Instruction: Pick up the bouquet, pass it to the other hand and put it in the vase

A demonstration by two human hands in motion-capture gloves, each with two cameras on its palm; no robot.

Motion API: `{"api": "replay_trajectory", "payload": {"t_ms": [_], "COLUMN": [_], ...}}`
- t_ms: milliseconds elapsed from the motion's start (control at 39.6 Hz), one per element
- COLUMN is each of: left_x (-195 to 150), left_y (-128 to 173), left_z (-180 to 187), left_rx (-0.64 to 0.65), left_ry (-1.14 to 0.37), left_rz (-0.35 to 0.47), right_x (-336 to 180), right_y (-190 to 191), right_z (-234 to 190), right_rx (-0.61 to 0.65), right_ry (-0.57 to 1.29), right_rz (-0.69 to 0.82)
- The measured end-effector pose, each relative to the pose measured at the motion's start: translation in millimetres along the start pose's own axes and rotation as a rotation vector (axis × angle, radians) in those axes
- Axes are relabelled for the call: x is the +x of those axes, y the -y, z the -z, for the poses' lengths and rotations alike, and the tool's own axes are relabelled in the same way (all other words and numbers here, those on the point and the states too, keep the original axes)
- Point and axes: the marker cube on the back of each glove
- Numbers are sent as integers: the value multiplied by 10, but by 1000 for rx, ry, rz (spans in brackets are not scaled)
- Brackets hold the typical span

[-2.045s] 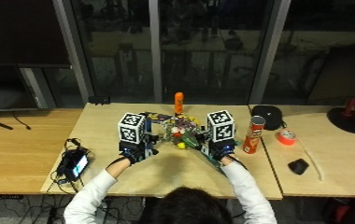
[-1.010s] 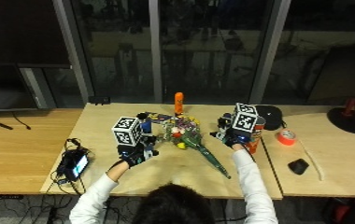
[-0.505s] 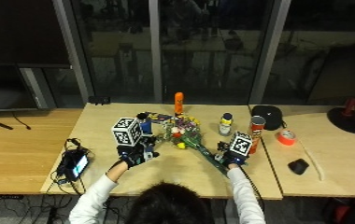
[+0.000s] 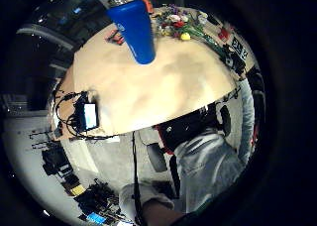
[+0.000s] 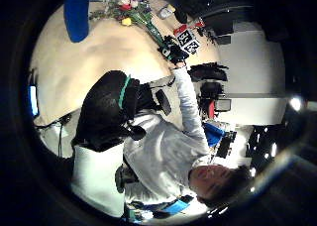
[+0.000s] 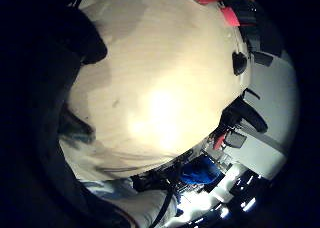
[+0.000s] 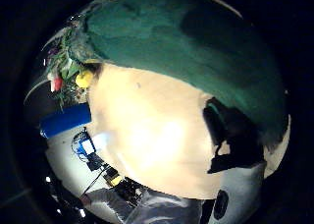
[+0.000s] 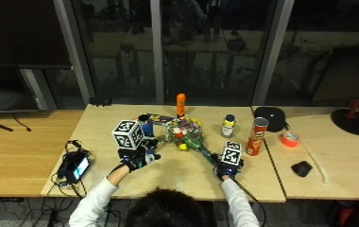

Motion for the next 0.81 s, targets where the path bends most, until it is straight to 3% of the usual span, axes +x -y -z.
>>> {"api": "replay_trajectory", "payload": {"t_ms": [76, 177, 404, 505, 606, 707, 808], "left_x": [18, 35, 56, 103, 203, 294, 445], "left_y": [-21, -73, -115, -52, 62, 277, 588], "left_z": [18, 72, 234, 281, 339, 378, 449], "left_rx": [-1, -10, 6, 12, 28, 42, 101], "left_ry": [3, 24, 36, -15, -86, -197, -400], "left_rz": [-2, 2, 11, -8, -33, -64, -115], "right_x": [-35, -4, -54, -211, -392, -611, -873], "right_y": [-3, 69, 109, -8, 127, -7, -236], "right_z": [15, 153, 521, 715, 867, 1122, 1371], "right_rx": [7, 110, 461, 403, 400, 411, 460], "right_ry": [-2, -19, 371, 705, 979, 1138, 1243], "right_rz": [-21, -27, -11, 65, 205, 319, 433]}}
